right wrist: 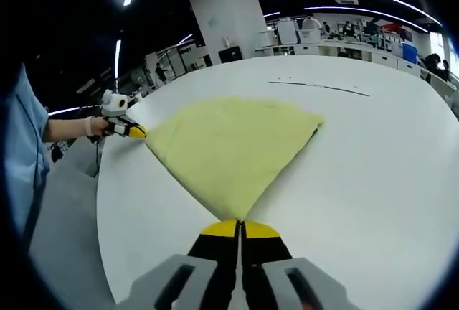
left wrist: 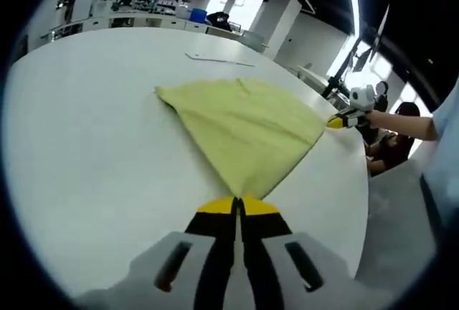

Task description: Fold the garment on the visible template until the final outline fits inside the template.

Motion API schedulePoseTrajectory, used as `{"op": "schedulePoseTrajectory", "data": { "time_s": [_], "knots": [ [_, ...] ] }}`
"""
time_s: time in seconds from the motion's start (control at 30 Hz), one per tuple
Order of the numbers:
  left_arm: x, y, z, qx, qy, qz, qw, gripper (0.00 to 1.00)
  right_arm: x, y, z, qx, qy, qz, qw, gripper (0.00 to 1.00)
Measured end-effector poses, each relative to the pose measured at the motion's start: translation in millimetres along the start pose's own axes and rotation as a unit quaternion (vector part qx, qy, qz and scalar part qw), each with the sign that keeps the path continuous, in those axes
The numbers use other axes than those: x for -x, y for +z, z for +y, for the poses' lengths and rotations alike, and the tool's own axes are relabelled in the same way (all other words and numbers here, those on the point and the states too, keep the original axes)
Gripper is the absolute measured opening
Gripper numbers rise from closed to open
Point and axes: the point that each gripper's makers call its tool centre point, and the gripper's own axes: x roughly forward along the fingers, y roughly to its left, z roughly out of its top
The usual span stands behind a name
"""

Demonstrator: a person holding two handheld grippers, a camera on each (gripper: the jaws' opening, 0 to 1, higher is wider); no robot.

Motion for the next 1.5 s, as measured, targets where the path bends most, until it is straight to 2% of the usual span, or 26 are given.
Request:
{"op": "schedulePoseTrajectory", "data": {
  "time_s": [0.33, 0.73, 1.0, 1.13, 1.2, 1.5],
  "knots": [
    [15.0, -20.5, -8.3, 0.011, 0.0, 0.007, 0.9999, 0.0, 9.3, -17.5, 23.3, -0.03, 0.024, -0.006, 0.9992, 0.0],
    [28.3, -39.1, -21.3, 0.027, -0.004, 0.011, 0.9996, 0.0, 14.4, -41.7, 42.5, -0.055, 0.036, 0.006, 0.9978, 0.0],
    [29.9, -45.6, -27.0, 0.036, -0.004, 0.009, 0.9993, 0.0, 17.8, -41.9, 43.1, -0.058, 0.037, -0.002, 0.9976, 0.0],
    [28.9, -46.0, -26.6, 0.038, -0.002, 0.008, 0.9993, 0.0, 18.8, -42.2, 43.3, -0.059, 0.039, 0.002, 0.9975, 0.0],
    [27.8, -46.5, -25.5, 0.026, 0.005, 0.007, 0.9996, 0.0, 18.9, -42.3, 43.5, -0.059, 0.04, 0.002, 0.9975, 0.0],
    [28.0, -45.6, -28.4, 0.033, 0.002, -0.002, 0.9994, 0.0, 17.9, -42.9, 46.4, -0.067, 0.043, 0.004, 0.9969, 0.0]
  ]
}}
